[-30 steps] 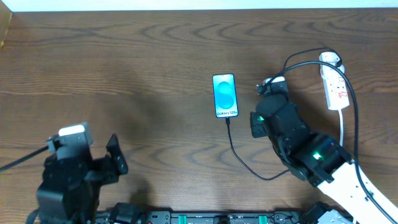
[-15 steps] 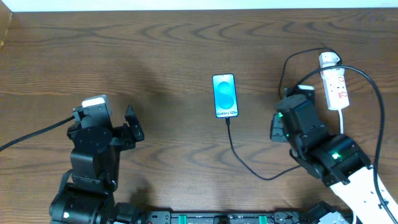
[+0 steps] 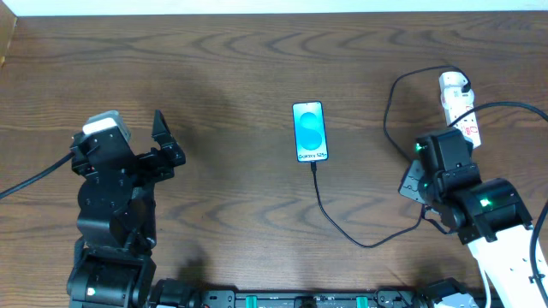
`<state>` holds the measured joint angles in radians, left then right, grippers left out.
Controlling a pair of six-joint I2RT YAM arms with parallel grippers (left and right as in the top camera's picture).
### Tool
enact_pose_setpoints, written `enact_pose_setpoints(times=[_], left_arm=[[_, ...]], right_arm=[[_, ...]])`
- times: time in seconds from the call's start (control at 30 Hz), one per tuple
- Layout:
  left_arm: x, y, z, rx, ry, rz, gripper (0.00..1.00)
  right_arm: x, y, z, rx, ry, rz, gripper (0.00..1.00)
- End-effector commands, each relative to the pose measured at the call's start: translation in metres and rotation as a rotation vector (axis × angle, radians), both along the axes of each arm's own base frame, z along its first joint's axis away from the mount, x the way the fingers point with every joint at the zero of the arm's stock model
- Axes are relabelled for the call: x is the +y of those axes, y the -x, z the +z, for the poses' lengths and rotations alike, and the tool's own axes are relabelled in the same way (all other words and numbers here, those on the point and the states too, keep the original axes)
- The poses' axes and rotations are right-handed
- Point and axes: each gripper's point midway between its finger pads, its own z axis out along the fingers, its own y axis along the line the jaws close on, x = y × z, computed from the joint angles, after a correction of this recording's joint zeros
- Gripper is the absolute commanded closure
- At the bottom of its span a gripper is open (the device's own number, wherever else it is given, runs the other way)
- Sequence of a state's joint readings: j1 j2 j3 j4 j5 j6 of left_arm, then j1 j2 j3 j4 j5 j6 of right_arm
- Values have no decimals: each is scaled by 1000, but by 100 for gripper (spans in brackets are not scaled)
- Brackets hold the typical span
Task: Plug charger to phone and switch on socket
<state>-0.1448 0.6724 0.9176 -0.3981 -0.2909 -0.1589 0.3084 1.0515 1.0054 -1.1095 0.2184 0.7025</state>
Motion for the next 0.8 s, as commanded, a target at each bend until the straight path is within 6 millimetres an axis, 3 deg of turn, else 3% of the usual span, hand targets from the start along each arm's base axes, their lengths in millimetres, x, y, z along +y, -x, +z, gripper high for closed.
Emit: enact_pose_setpoints(times=[0.0, 0.2, 0.47, 0.77], left_arm=[[5, 13, 14, -28, -7, 13, 2], [11, 53, 13, -37, -5, 14, 2], [19, 114, 7, -78, 0, 15, 2], [23, 144, -52, 137, 43, 36, 2]], right_arm=[[-13, 0, 1, -6, -16, -93, 99], [-36, -9, -1, -16, 23, -177, 99], [-54, -27, -20, 32, 24, -256, 99], [-60, -31, -30, 69, 41, -255, 99]])
